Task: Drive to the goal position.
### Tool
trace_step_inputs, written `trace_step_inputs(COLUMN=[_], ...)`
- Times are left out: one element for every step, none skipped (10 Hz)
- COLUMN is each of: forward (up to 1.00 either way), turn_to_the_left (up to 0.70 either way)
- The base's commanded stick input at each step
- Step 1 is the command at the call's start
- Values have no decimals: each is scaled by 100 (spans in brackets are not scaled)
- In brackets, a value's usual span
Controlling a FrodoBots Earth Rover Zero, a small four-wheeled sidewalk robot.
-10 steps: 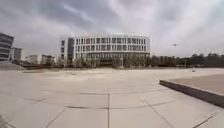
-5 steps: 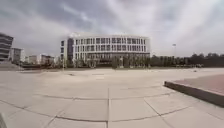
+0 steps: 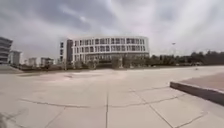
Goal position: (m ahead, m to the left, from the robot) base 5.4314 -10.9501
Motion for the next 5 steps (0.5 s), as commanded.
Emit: trace_step_inputs(forward=[70, 70, 70, 70, 70], turn_to_the_left=[0, 0, 0, 0, 0])
